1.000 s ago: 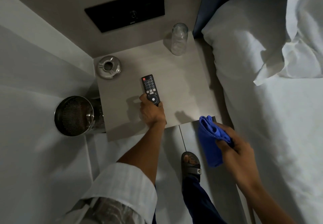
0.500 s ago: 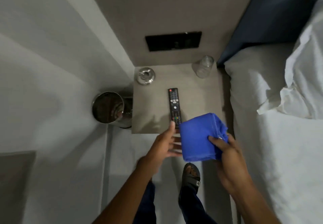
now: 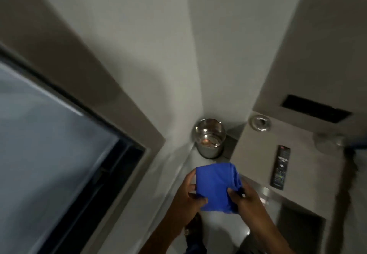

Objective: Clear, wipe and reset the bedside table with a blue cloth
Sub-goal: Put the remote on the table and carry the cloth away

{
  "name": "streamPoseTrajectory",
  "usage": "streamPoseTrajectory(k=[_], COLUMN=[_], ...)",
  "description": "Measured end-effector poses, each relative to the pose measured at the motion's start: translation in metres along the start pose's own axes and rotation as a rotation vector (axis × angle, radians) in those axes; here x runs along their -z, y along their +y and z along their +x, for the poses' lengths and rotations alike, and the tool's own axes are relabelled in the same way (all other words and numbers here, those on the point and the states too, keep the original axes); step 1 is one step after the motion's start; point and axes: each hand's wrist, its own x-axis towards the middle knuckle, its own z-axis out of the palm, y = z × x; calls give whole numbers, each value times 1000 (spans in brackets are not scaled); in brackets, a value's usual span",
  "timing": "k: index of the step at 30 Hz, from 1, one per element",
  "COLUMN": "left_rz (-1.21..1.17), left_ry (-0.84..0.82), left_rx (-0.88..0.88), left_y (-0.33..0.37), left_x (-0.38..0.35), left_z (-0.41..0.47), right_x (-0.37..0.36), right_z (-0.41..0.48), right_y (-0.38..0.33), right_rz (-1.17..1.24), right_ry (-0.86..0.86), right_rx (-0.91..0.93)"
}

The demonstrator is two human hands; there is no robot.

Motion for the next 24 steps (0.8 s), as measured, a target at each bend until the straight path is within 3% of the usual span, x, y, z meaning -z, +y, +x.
streamPoseTrajectory(k=[6,11,15,18,21,24], left_rz=[-7,185,358,563,780,870], left_ry=[500,677,674,655,657,601], left_rx=[-14,20,-99,-185,-265,-216], left_y=[-47,-60,-81,-102,-117,-114], left_x=[110,159,170,173,179,181], left_z=[-18,-17,-9,3,15,12], right_x=[-139,-226,-261,-266,-265,-259], right_z=[25,64,90,94,94,90], right_y=[-50,-68,-59,-56,-50,-50], right_rz=[-289,-436,-401,-181,-79,-69], right_ry=[-159,-231,-128,23,14,-32], right_rx=[139,157,133,4,-37,-27])
